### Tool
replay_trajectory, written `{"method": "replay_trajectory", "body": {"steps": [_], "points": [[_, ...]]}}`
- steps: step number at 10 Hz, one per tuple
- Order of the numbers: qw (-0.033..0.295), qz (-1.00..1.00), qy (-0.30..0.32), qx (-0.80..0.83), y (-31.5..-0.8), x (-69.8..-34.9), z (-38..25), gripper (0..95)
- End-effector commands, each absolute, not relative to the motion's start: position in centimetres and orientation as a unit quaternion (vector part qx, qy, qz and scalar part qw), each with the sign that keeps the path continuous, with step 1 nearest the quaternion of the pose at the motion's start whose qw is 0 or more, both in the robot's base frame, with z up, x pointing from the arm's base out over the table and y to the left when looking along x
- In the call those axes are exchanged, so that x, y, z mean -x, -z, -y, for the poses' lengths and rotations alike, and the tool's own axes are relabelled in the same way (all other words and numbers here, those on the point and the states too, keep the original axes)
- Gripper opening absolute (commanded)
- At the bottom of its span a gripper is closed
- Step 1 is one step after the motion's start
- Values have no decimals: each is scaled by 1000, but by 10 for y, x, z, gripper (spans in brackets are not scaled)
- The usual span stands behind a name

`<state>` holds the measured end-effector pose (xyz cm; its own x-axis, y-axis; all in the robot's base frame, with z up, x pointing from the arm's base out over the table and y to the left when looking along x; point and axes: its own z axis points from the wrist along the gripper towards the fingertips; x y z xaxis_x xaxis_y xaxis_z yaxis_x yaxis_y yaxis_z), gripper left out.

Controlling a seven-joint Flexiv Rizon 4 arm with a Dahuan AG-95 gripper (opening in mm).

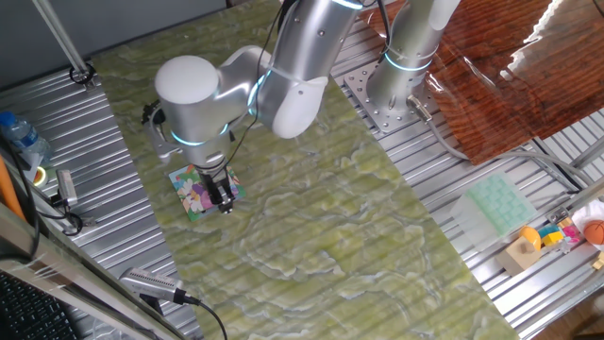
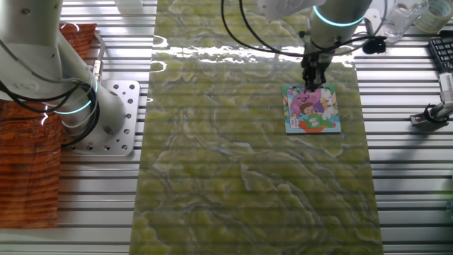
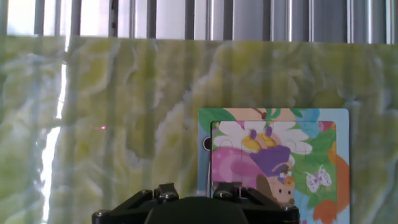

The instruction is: Assemble one piece of a puzzle

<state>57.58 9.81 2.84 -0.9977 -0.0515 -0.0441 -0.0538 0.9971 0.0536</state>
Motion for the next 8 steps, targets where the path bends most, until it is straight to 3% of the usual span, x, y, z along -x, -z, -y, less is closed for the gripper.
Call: {"method": "replay_trajectory", "body": {"steps": [1,8], "points": [[21,-999,-28,29,-25,-572,-96,380],[19,-999,-28,29,-20,-565,-92,380]]}}
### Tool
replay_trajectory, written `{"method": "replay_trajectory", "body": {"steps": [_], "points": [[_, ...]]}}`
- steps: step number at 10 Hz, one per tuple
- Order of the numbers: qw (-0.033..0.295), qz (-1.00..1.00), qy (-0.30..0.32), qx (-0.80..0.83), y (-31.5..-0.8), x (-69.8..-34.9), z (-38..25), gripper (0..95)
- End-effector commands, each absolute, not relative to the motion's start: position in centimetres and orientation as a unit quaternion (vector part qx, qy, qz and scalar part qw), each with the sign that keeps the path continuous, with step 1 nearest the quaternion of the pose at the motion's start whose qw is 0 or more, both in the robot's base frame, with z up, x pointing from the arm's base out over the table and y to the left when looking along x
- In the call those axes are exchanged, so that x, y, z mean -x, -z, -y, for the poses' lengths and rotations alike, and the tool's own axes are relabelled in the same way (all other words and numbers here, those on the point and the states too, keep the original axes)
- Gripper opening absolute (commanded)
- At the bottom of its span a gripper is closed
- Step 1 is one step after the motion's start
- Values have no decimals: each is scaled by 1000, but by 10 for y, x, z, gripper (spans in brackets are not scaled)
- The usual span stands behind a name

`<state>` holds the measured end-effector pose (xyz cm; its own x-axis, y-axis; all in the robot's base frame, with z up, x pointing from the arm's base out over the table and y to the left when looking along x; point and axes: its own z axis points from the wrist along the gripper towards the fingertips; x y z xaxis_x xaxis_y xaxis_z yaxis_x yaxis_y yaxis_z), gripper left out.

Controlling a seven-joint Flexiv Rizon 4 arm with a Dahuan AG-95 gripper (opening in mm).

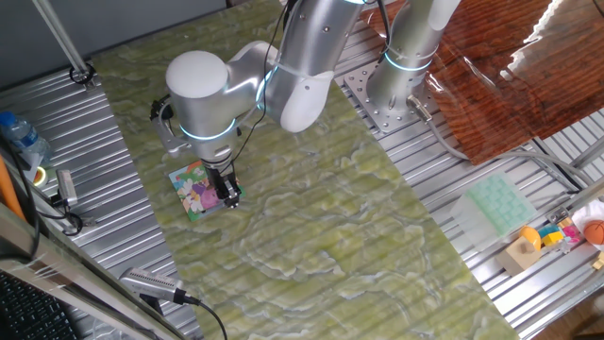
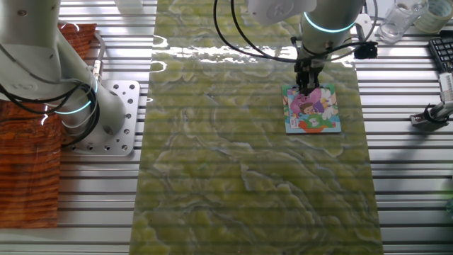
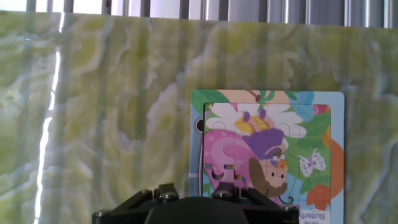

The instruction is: Assemble one piece of a puzzle

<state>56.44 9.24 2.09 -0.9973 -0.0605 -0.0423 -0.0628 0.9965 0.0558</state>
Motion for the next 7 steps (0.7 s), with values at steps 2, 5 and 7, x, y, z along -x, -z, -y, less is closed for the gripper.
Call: {"method": "replay_trajectory", "body": {"steps": [2,5,7], "points": [[16,-999,-29,24,-20,-563,-92,380],[15,-999,-29,27,-16,-556,-90,380],[16,-999,-30,28,-17,-555,-90,380]]}}
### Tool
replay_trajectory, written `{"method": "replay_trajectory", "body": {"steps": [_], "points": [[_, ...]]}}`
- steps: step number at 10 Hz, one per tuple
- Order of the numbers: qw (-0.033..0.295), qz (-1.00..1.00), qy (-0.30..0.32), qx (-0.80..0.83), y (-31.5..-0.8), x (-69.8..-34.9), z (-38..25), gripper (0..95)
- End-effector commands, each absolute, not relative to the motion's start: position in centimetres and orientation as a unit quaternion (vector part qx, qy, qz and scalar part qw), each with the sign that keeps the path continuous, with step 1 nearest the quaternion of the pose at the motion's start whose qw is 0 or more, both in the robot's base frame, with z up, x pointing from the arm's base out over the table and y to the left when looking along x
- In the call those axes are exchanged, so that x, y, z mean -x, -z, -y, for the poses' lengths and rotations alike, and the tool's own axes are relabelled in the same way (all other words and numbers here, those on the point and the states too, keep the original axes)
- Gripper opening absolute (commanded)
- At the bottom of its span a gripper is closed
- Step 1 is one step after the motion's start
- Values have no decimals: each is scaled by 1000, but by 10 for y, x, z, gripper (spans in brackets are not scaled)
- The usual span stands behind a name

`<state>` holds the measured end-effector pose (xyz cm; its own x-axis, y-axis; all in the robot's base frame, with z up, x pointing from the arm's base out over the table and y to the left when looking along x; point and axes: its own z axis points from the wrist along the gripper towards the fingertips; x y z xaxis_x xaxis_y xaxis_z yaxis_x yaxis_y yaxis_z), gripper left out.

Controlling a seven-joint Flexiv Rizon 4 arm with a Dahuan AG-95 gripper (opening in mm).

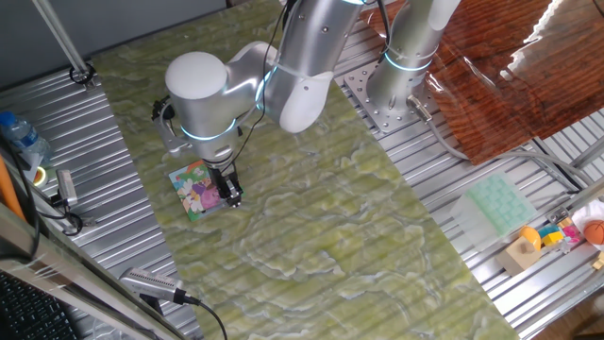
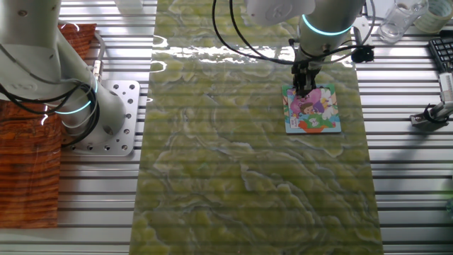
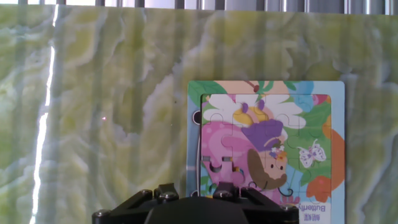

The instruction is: Assemble one piece of a puzzle

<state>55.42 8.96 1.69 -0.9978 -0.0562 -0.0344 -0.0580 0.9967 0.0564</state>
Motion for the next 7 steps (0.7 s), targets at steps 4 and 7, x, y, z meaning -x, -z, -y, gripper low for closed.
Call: {"method": "replay_trajectory", "body": {"steps": [4,7], "points": [[16,-999,-32,29,-16,-555,-92,380],[16,-999,-31,26,-16,-554,-96,380]]}}
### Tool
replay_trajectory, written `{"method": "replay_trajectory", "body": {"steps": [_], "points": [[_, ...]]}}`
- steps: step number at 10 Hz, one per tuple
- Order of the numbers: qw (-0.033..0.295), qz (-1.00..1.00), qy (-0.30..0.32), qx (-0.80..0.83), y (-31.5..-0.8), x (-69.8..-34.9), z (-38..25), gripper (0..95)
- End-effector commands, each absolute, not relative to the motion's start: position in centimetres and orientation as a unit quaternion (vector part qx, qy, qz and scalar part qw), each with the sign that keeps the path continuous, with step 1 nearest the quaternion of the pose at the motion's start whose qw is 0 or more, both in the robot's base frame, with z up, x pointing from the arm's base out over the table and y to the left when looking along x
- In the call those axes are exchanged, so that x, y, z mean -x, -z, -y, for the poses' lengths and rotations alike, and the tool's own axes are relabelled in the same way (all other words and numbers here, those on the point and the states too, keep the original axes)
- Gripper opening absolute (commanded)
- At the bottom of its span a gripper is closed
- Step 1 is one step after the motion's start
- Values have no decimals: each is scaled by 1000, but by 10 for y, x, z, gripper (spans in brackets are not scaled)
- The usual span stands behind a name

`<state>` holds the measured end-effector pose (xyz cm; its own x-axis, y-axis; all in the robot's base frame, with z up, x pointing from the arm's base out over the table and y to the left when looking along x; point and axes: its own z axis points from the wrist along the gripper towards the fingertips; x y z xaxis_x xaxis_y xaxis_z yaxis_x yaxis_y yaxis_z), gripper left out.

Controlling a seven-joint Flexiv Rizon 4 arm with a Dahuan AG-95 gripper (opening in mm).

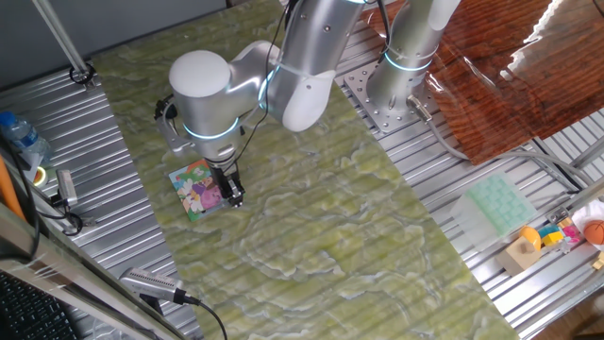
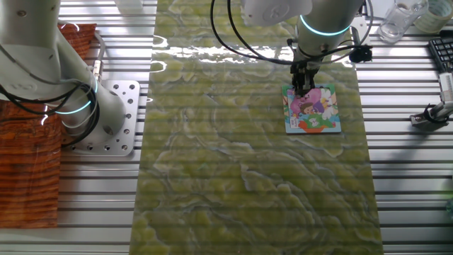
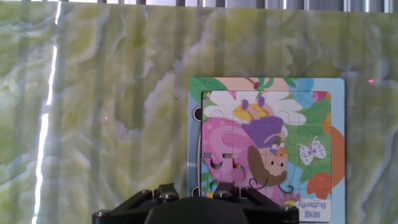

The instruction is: Assemble one piece of a puzzle

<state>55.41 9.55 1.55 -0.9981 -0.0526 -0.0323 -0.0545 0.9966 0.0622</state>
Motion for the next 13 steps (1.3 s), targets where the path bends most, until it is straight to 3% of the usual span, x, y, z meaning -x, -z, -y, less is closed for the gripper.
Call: {"method": "replay_trajectory", "body": {"steps": [1,13], "points": [[16,-999,-31,26,-15,-553,-96,380],[21,-999,-30,25,-9,-556,-98,380]]}}
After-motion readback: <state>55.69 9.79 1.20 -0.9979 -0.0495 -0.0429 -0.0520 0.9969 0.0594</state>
